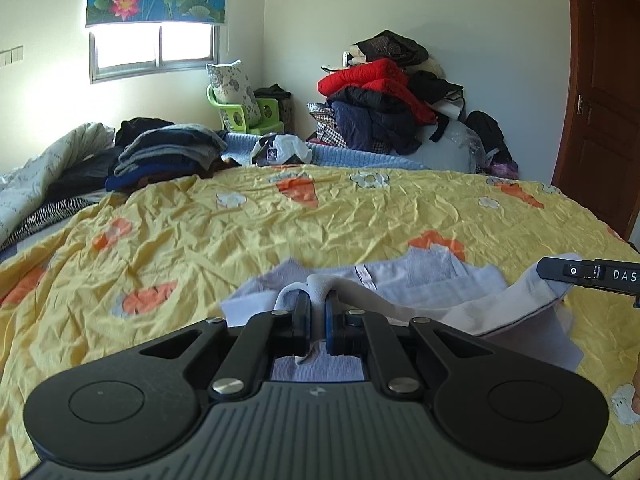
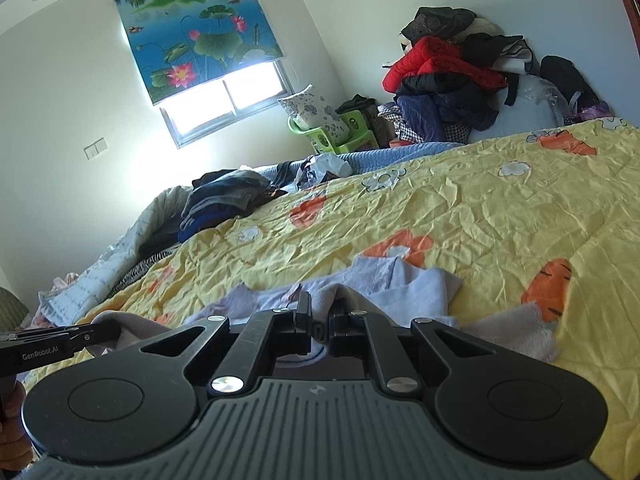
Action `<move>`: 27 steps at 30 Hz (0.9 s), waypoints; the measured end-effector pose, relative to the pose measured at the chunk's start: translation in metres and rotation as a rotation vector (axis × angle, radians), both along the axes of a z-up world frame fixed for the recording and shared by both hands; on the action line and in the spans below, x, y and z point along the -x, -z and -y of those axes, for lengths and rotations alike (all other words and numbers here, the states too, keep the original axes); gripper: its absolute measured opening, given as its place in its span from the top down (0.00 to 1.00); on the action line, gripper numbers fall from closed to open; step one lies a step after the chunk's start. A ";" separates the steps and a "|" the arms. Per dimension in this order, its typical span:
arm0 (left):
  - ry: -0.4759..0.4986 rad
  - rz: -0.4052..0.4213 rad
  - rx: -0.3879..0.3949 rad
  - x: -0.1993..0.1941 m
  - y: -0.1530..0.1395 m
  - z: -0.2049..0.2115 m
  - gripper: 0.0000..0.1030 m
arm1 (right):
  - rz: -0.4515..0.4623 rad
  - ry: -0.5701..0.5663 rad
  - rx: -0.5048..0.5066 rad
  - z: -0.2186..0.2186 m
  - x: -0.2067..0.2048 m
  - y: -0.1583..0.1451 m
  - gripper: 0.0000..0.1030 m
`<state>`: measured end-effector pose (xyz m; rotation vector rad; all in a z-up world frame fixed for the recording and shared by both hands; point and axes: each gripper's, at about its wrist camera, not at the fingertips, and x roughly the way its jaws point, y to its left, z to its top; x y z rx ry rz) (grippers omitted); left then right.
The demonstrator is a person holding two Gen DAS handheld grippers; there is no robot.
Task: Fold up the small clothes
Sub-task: 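Lift the hem with both tools and fold it toward the collar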
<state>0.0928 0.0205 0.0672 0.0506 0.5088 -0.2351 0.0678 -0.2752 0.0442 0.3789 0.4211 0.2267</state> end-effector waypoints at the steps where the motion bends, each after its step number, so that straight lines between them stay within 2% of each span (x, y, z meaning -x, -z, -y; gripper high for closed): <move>1: -0.001 0.002 -0.001 -0.006 0.000 0.001 0.94 | 0.000 0.004 -0.001 0.000 -0.005 0.000 0.89; 10: -0.010 -0.013 -0.019 -0.049 0.006 0.009 0.94 | -0.033 0.028 -0.045 0.006 -0.054 0.012 0.89; 18: -0.030 -0.055 -0.042 -0.087 0.025 0.015 0.94 | -0.087 0.046 -0.070 0.008 -0.096 0.033 0.89; 23: -0.041 -0.115 -0.030 -0.111 0.039 0.013 0.93 | -0.127 0.047 -0.085 0.006 -0.116 0.047 0.88; 27: -0.051 -0.186 0.013 -0.132 0.048 0.005 0.92 | -0.158 0.050 -0.097 0.005 -0.131 0.056 0.88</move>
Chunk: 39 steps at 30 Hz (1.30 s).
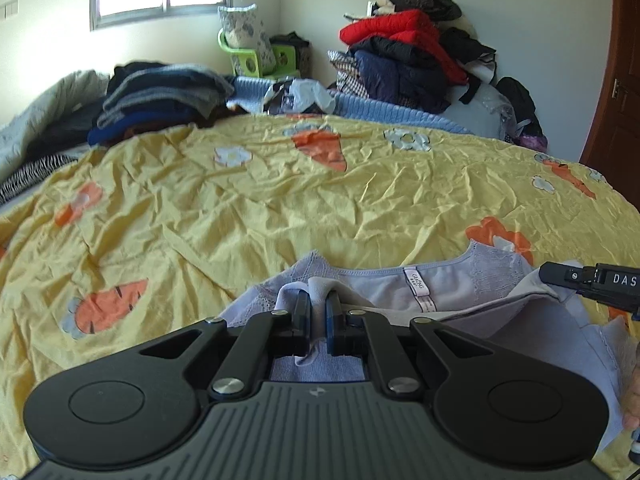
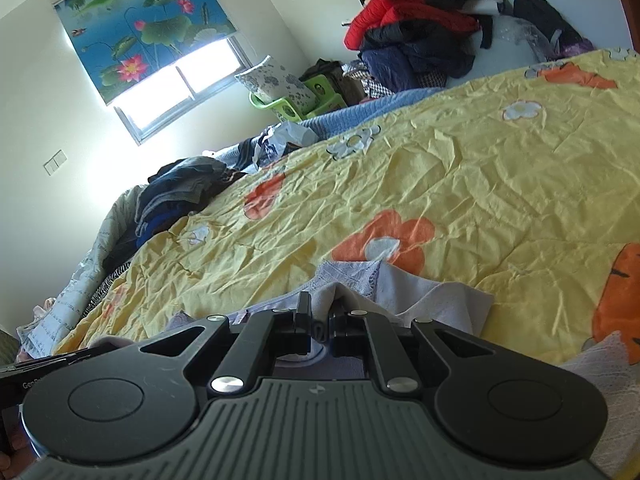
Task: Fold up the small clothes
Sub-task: 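Lift the hem with both tools and fold it toward the collar, then open both tools and release the folded hem onto the top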
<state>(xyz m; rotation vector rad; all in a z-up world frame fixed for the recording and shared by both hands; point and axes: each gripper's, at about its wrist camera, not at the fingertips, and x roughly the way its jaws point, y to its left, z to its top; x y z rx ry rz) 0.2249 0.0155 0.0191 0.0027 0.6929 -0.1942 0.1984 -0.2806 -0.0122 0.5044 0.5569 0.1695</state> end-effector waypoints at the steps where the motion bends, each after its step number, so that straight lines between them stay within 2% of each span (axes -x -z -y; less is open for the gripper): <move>1: -0.006 -0.014 0.015 -0.005 0.001 -0.002 0.92 | -0.009 0.003 -0.005 0.000 -0.003 0.002 0.87; 6: -0.043 -0.082 0.118 -0.028 0.003 -0.018 0.91 | -0.051 0.022 -0.050 0.003 -0.018 0.012 0.84; 8: -0.056 -0.100 0.145 -0.035 0.004 -0.023 0.91 | -0.060 0.030 -0.058 0.004 -0.022 0.015 0.78; 10: -0.076 -0.114 0.157 -0.042 0.005 -0.028 0.90 | -0.067 0.045 -0.056 0.004 -0.025 0.017 0.64; 15: -0.121 -0.125 0.189 -0.051 0.004 -0.040 0.89 | -0.058 0.069 -0.053 0.006 -0.034 0.016 0.55; 18: -0.162 -0.112 0.192 -0.051 0.002 -0.048 0.87 | -0.009 0.099 -0.064 0.011 -0.030 0.010 0.47; 19: -0.179 -0.104 0.193 -0.051 0.001 -0.051 0.81 | 0.012 0.115 -0.060 0.013 -0.026 0.007 0.46; 20: -0.198 -0.098 0.194 -0.051 0.000 -0.055 0.70 | 0.029 0.123 -0.053 0.013 -0.023 0.004 0.46; 21: -0.221 -0.092 0.198 -0.050 -0.001 -0.059 0.64 | 0.041 0.118 -0.044 0.014 -0.021 0.001 0.46; 22: -0.247 -0.080 0.205 -0.049 -0.003 -0.064 0.50 | 0.048 0.096 -0.033 0.012 -0.019 -0.002 0.47; 23: -0.265 -0.066 0.212 -0.047 -0.004 -0.067 0.42 | 0.048 0.051 -0.015 0.009 -0.018 -0.005 0.47; 24: -0.278 -0.051 0.217 -0.045 -0.006 -0.070 0.42 | 0.042 -0.009 0.011 0.002 -0.019 -0.007 0.47; 26: -0.257 -0.036 0.217 -0.039 -0.011 -0.069 0.42 | 0.023 -0.140 0.065 -0.015 -0.020 -0.009 0.47; 28: -0.189 -0.025 0.211 -0.031 -0.015 -0.061 0.42 | -0.013 -0.287 0.110 -0.038 -0.023 -0.008 0.46; 30: -0.103 -0.031 0.183 -0.025 -0.016 -0.047 0.42 | -0.052 -0.392 0.153 -0.060 -0.027 -0.004 0.47; 32: -0.014 -0.057 0.163 -0.020 -0.012 -0.031 0.42 | -0.086 -0.448 0.179 -0.077 -0.034 0.002 0.47; 35: 0.074 -0.090 0.143 -0.015 -0.002 -0.010 0.42 | -0.075 -0.439 0.212 -0.091 -0.045 0.006 0.49; 36: 0.082 -0.097 0.131 -0.015 0.002 -0.004 0.42 | -0.064 -0.412 0.217 -0.093 -0.049 0.005 0.52; 39: 0.055 -0.124 0.095 -0.019 0.017 0.003 0.42 | -0.043 -0.309 0.259 -0.090 -0.064 0.005 0.52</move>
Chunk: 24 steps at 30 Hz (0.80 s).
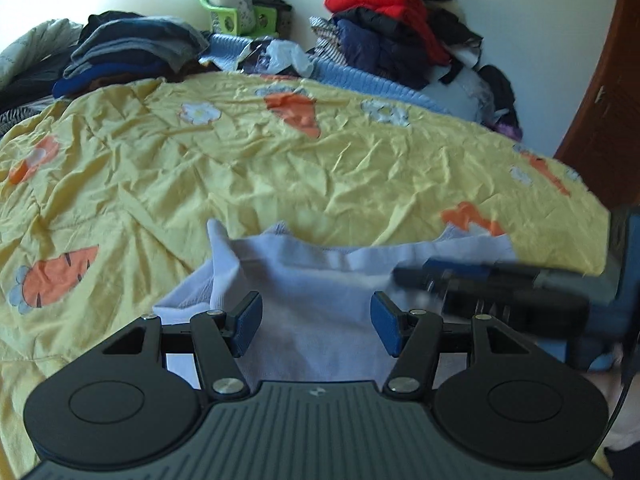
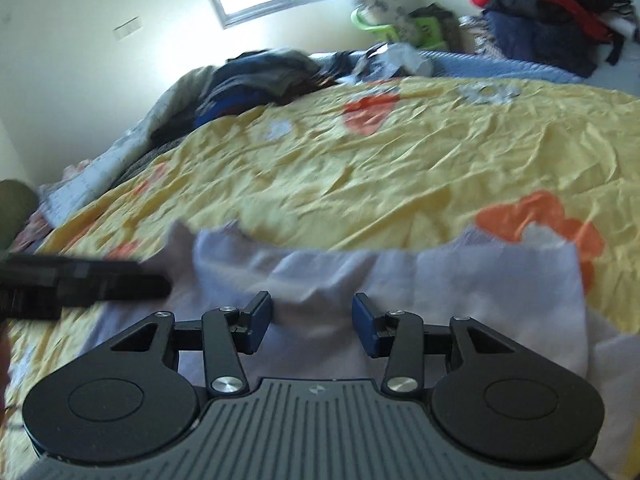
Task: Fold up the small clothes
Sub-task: 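Open both tools and release the folded hem onto the top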
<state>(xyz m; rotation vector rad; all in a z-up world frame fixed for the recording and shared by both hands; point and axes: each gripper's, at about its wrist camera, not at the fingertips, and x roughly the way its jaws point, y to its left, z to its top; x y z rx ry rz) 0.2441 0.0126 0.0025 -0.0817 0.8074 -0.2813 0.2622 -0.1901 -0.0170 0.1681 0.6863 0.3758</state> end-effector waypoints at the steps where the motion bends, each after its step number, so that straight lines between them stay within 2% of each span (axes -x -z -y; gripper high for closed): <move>1: -0.013 -0.013 0.001 -0.002 0.005 -0.002 0.42 | 0.011 0.039 0.022 0.002 -0.004 -0.001 0.52; 4: -0.038 -0.028 0.017 -0.004 0.012 -0.010 0.42 | 0.043 0.106 -0.001 0.020 0.002 -0.010 0.49; 6: -0.051 -0.010 -0.001 -0.003 0.013 -0.012 0.42 | 0.055 0.092 -0.029 0.027 0.014 -0.018 0.47; 9: -0.093 0.010 -0.035 -0.007 0.015 -0.014 0.42 | 0.035 0.039 0.012 0.030 0.027 -0.017 0.35; 13: -0.135 -0.011 -0.030 -0.013 0.023 -0.017 0.42 | -0.035 0.090 0.101 0.031 0.017 0.002 0.37; 15: -0.135 -0.007 -0.022 -0.009 0.022 -0.019 0.42 | -0.024 0.147 0.065 0.037 0.019 0.001 0.40; 17: -0.133 0.010 -0.041 -0.002 0.018 -0.020 0.42 | 0.014 0.187 0.069 0.036 0.030 -0.006 0.36; 20: -0.137 0.029 -0.074 0.003 0.018 -0.018 0.42 | 0.072 0.155 0.104 0.026 0.051 -0.014 0.32; 22: -0.141 0.025 -0.090 0.005 0.021 -0.016 0.42 | 0.064 0.113 0.092 0.020 0.060 -0.012 0.26; 24: -0.140 0.028 -0.107 0.008 0.024 -0.012 0.40 | 0.047 0.093 0.112 0.015 0.064 -0.007 0.26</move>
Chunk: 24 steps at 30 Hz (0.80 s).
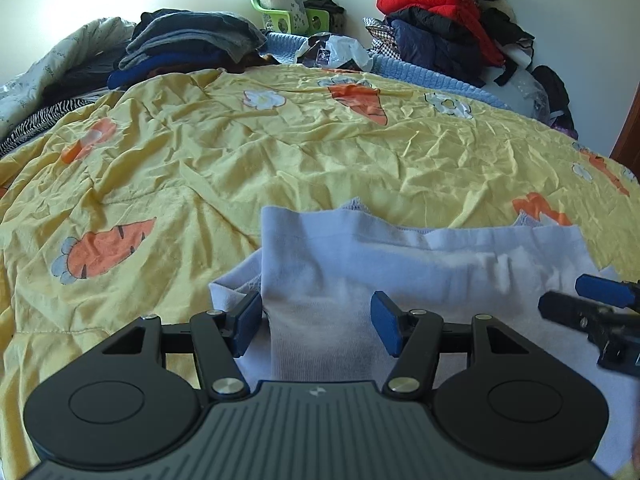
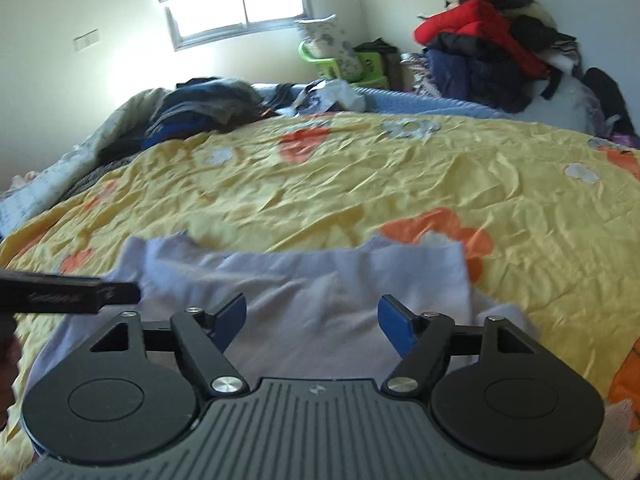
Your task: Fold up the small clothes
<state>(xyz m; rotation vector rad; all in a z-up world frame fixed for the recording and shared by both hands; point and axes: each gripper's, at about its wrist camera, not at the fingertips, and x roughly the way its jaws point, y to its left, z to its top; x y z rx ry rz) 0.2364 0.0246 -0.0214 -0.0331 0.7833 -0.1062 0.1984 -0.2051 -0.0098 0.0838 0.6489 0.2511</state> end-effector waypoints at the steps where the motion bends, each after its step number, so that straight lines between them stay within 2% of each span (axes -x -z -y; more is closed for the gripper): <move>1: 0.001 0.006 -0.011 0.002 0.002 0.003 0.38 | -0.009 0.005 0.022 -0.002 0.000 0.004 0.26; 4: 0.011 0.026 -0.046 0.007 0.005 0.010 0.33 | -0.023 0.074 0.086 -0.002 -0.002 0.011 0.26; 7: 0.022 0.043 -0.082 0.010 0.008 0.015 0.30 | -0.004 0.108 0.082 -0.001 0.007 0.004 0.24; 12: 0.024 0.059 -0.102 0.012 0.013 0.017 0.29 | 0.046 0.065 0.133 -0.017 0.031 -0.003 0.18; 16: 0.027 0.076 -0.127 0.015 0.016 0.021 0.27 | 0.037 0.023 0.203 -0.032 0.036 0.007 0.15; 18: 0.026 0.086 -0.135 0.016 0.018 0.022 0.25 | 0.021 0.029 0.193 -0.033 0.034 0.013 0.13; 22: 0.018 0.119 -0.142 0.019 0.023 0.022 0.18 | 0.028 0.051 0.155 -0.028 0.035 0.021 0.01; 24: 0.009 0.135 -0.142 0.021 0.025 0.022 0.16 | 0.037 0.049 0.141 -0.025 0.036 0.026 0.01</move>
